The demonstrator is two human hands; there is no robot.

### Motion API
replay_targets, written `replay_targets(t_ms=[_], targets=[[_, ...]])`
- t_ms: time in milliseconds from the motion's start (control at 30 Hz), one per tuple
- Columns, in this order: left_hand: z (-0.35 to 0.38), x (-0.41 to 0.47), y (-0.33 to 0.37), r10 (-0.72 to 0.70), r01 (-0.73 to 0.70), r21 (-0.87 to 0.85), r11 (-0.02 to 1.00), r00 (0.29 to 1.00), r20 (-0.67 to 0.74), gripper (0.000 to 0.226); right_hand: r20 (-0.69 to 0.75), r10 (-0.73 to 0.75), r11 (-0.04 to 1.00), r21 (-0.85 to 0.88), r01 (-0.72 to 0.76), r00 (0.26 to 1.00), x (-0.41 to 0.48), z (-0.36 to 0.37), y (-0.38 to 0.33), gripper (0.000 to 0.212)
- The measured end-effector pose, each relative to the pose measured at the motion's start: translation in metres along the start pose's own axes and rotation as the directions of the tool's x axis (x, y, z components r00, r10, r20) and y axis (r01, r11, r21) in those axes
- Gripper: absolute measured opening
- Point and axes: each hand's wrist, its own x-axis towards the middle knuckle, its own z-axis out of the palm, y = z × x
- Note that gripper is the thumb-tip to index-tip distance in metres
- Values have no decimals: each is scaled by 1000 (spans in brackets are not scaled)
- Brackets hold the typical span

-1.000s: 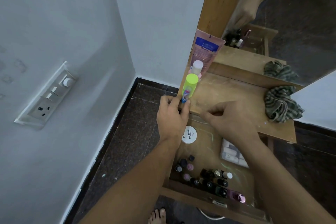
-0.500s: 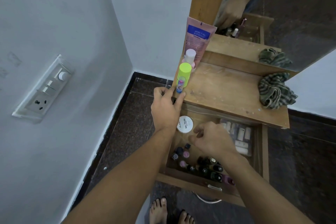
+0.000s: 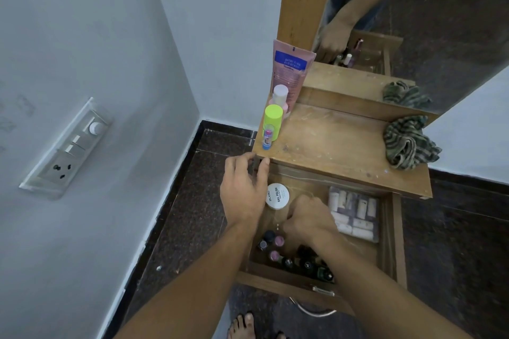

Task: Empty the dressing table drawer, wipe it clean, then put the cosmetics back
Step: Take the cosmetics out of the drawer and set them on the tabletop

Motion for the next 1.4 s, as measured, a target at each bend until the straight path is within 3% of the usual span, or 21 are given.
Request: replay_targets(t_ms=[167, 300, 467, 700, 833, 933, 1033, 1100, 1167, 1400], targets=[[2, -17, 5, 140, -138, -20, 990, 987, 78, 21, -141, -22, 994, 106, 37, 990, -10, -45, 8, 8], [2, -32, 6, 260, -260, -33, 965, 931, 256, 37, -192, -67, 978, 183, 103, 979, -15, -79, 16, 13], [9, -38, 18, 256, -237, -99, 967, 908, 331, 30, -244, -78, 948, 283, 148, 967, -15, -97, 15, 17], [27, 0, 56, 237, -226, -86, 970, 957, 164, 24, -475, -100, 913, 306, 271, 874, -4, -119, -5, 13], [40, 22, 73, 243, -242, -17, 970, 966, 90, 35, -554, -87, 886, 338, 319, 828, 14, -128, -15, 9], [52, 36, 77, 220, -220, -7, 975, 970, 102, 36, -592, -74, 873, 350, 339, 802, 34, -129, -19, 17], [63, 43, 77, 176, -181, 35, 983, 978, 110, 20, -609, -72, 862, 360, 357, 790, 56, -129, -18, 10], [68, 40, 79, 159, -165, 68, 984, 984, 86, 21, -628, -57, 851, 377, 366, 776, 71, -128, -18, 9], [72, 31, 80, 183, -188, 69, 980, 981, 71, 27, -651, -42, 835, 394, 385, 758, 86, -126, -21, 9], [83, 15, 59, 276, -280, 38, 959, 956, 96, 15, -698, -24, 796, 420, 436, 716, 126, -119, -31, 10]])
